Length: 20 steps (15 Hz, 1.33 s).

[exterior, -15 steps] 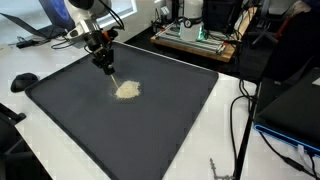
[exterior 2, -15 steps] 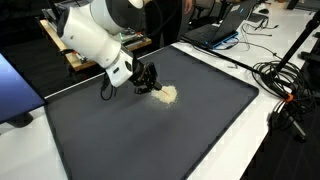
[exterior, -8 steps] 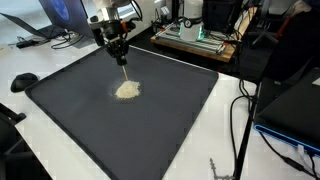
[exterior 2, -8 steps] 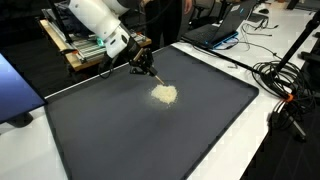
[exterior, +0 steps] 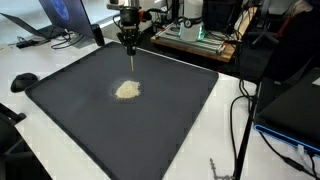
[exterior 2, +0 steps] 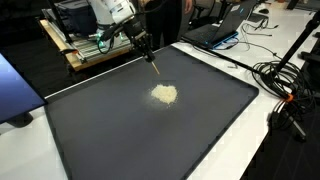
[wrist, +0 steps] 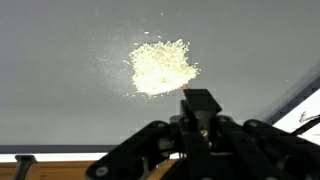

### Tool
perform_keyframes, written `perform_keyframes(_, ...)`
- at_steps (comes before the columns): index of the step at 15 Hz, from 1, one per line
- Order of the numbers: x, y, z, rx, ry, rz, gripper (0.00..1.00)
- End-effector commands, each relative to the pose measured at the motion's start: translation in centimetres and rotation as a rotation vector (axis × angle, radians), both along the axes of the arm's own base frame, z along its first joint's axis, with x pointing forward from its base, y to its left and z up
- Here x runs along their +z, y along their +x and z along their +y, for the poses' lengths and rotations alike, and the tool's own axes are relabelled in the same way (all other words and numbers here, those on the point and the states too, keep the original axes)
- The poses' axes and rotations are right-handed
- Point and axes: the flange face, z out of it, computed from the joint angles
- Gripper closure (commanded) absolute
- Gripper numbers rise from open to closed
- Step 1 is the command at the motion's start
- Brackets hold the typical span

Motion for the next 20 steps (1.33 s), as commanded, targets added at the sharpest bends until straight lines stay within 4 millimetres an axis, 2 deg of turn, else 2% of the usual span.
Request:
perform_keyframes(1, 1.9, -1.4, 2.5, 0.020, -0.116, -0.023, 0.97)
perform_keyframes(5, 1.8, -1.2, 5.0, 0.072, -0.246, -0.032, 0.97)
perform_keyframes(7, 0.5, -1.3, 5.8, 0.100, -0.311, -0.032, 0.97)
perform_keyframes(9, -0.8, -1.8, 5.6, 0.139, -0.364, -0.033, 0.97)
perform_keyframes(11, -1.7, -2.1, 4.5, 0.176, -0.405, -0.031, 0.97)
perform_keyframes(15, -1.4, -1.5, 2.8, 0.219, -0.457, -0.045, 0.97)
perform_keyframes(17, -1.3, -0.8, 2.8, 0.239, -0.479, -0.059, 0.97)
perform_keyframes(20, -1.3, 0.7, 4.3, 0.318, -0.514, -0.076, 0.97)
